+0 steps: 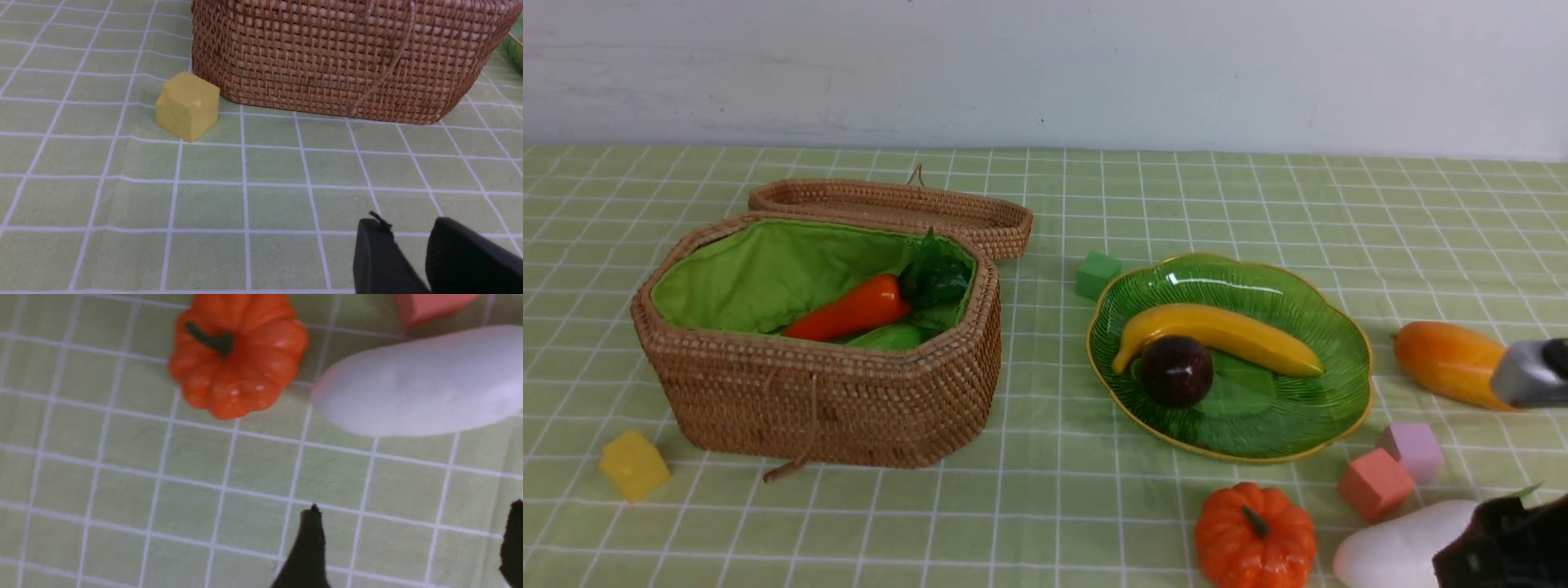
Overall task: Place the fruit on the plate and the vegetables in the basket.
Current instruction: Take a daikon with your right arm and place it on the basket on the left.
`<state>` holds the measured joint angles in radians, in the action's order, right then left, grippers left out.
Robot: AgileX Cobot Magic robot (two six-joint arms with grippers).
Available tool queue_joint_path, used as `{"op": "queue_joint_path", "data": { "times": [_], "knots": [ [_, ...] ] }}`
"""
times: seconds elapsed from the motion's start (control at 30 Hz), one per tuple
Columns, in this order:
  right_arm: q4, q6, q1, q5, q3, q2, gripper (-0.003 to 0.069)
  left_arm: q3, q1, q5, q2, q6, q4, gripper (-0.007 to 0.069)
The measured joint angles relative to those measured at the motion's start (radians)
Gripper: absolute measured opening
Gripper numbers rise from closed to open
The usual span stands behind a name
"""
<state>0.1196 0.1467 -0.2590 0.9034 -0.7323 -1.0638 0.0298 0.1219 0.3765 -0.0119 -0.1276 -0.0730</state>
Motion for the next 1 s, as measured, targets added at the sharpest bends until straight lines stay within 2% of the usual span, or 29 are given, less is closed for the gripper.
{"op": "queue_joint_path", "data": {
  "times": [0.1,0.13,0.17,0.2,0.33,0.47,0.63,1.0],
  "knots": [
    [-0.076,0.191,0.029,0.015,-0.048,-0.103,0.0663,0.000,0.000,0.000,0.000,0.000,0.000,0.0183],
    [-0.099,0.289,0.045,0.016,-0.073,-0.144,0.0676,0.000,0.000,0.000,0.000,0.000,0.000,0.0183],
    [-0.105,0.320,0.050,0.016,-0.080,-0.156,0.0678,0.000,0.000,0.000,0.000,0.000,0.000,0.0183],
    [-0.112,0.429,0.068,0.010,-0.103,-0.191,0.0679,0.000,0.000,0.000,0.000,0.000,0.000,0.0185],
    [-0.090,0.738,0.091,-0.044,-0.120,-0.242,0.0647,0.000,0.000,0.000,0.000,0.000,0.000,0.0187],
    [-0.057,0.948,0.093,-0.091,-0.122,-0.258,0.0599,0.000,0.000,0.000,0.000,0.000,0.000,0.0195],
    [-0.055,1.046,0.095,-0.126,-0.122,-0.289,0.0577,0.000,0.000,0.000,0.000,0.000,0.000,0.0201],
    [-0.059,1.054,0.095,-0.080,-0.124,-0.441,0.0579,0.000,0.000,0.000,0.000,0.000,0.000,0.0213]
  ]
}}
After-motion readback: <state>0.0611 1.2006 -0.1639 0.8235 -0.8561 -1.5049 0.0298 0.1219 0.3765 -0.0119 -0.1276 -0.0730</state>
